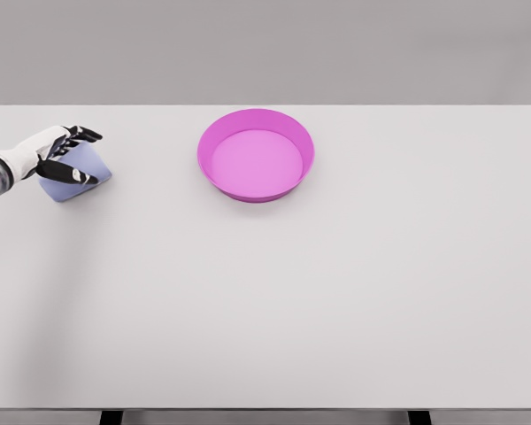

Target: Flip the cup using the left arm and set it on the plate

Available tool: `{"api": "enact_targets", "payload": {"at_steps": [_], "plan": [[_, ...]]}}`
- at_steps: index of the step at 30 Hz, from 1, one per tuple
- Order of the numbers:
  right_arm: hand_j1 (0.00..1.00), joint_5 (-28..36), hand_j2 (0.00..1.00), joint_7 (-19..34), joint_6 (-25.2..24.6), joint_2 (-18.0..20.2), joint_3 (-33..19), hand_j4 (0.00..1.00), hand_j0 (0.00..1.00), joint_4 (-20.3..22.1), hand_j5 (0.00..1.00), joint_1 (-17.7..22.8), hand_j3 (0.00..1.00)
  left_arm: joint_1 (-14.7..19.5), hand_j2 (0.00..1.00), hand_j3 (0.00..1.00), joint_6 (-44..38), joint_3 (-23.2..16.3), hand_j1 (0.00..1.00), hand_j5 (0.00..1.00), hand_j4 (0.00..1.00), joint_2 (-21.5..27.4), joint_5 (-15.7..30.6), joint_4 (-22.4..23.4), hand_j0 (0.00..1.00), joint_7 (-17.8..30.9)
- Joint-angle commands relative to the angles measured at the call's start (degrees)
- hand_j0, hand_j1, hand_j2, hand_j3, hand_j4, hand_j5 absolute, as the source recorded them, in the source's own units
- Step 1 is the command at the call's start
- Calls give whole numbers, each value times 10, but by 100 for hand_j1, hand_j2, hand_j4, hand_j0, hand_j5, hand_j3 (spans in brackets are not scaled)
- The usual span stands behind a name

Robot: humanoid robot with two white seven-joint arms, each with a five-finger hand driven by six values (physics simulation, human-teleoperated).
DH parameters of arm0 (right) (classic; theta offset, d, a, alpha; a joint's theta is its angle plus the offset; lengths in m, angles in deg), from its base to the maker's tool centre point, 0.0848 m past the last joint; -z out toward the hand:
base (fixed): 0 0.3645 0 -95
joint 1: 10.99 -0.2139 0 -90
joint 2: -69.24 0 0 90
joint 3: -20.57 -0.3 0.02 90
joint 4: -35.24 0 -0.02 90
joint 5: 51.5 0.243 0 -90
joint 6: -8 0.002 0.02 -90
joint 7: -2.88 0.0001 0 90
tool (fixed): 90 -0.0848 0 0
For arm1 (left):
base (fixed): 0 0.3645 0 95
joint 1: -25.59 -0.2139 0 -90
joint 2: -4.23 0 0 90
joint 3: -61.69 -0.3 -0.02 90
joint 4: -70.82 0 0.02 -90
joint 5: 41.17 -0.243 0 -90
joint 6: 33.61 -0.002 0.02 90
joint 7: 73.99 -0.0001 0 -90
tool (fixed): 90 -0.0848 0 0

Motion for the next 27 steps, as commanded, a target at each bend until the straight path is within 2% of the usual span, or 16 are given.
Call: {"api": "enact_targets", "payload": {"at_steps": [1,3,10,18,24,27], "plan": [[100,0,100,0,0,0,0,100,100,0,100,0,100,0,67,67,1,0,67,67,67,-1,-1,1,67,-1],[100,0,100,0,0,0,0,100,100,0,100,0,100,0,66,66,1,0,66,66,66,-1,-2,1,66,-2],[100,0,100,0,0,0,0,100,100,0,100,0,100,2,52,52,6,4,52,52,52,-9,7,-5,52,-3],[100,0,100,0,0,0,0,100,100,0,100,0,100,3,52,52,32,10,52,52,52,-37,14,-48,52,2],[100,0,100,0,0,0,0,100,100,0,100,0,100,11,52,52,108,23,52,52,52,-85,15,-48,52,2],[100,0,100,0,0,0,0,100,100,0,100,0,100,13,53,53,150,24,53,53,53,-106,35,-48,53,2]]}}
